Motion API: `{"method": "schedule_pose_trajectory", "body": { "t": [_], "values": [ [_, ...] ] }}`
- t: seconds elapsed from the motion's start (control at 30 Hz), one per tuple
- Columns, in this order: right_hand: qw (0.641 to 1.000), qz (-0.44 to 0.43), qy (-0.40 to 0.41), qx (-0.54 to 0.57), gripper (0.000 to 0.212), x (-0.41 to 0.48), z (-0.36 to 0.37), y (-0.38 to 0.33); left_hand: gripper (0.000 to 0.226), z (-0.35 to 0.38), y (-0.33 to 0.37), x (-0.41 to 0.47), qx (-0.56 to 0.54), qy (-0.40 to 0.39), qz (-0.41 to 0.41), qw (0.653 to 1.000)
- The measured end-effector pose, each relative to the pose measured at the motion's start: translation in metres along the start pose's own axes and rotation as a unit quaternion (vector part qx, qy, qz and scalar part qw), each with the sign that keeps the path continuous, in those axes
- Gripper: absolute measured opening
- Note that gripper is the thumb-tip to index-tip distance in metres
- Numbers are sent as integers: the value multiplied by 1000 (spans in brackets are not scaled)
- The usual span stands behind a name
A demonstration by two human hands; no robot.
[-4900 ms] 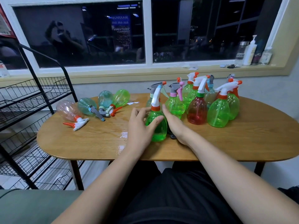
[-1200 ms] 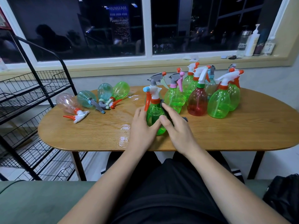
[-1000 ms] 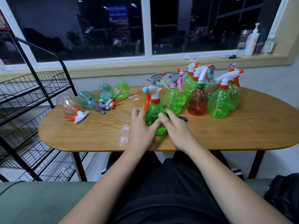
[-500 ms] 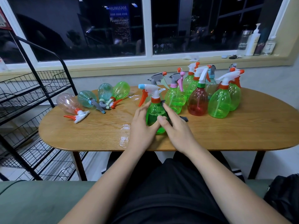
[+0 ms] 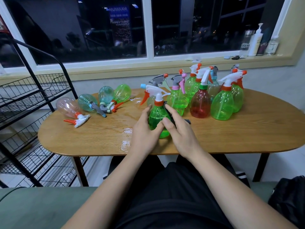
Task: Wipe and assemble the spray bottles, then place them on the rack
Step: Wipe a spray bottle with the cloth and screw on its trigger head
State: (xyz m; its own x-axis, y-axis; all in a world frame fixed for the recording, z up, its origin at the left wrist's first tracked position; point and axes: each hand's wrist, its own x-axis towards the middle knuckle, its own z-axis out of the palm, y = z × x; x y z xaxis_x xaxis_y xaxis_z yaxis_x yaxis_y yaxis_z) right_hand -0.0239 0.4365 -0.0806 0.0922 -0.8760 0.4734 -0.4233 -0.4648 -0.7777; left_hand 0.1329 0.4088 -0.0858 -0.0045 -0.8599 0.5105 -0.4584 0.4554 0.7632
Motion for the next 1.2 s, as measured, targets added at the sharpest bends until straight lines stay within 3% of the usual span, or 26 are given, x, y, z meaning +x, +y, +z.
{"method": "schedule_pose_trajectory", "body": {
  "t": [0.3,0.57,0.77,0.93,1.1,1.2],
  "values": [
    [992,118,-11,-41,78,9,0,5,77,2,-13,4,17,15,31,999],
    [1000,0,24,13,60,-1,0,2,76,2,-8,2,-26,22,16,999],
    [999,44,-2,-8,65,5,0,2,67,1,-6,1,-41,8,-4,999],
    [993,112,-4,-30,69,9,0,6,82,3,-13,4,-37,-6,11,999],
    [1000,18,13,-20,63,2,0,0,72,1,-12,4,-18,15,38,999],
    [1000,4,-1,-17,65,0,1,-1,69,1,-11,4,-15,18,40,999]
  ]
}}
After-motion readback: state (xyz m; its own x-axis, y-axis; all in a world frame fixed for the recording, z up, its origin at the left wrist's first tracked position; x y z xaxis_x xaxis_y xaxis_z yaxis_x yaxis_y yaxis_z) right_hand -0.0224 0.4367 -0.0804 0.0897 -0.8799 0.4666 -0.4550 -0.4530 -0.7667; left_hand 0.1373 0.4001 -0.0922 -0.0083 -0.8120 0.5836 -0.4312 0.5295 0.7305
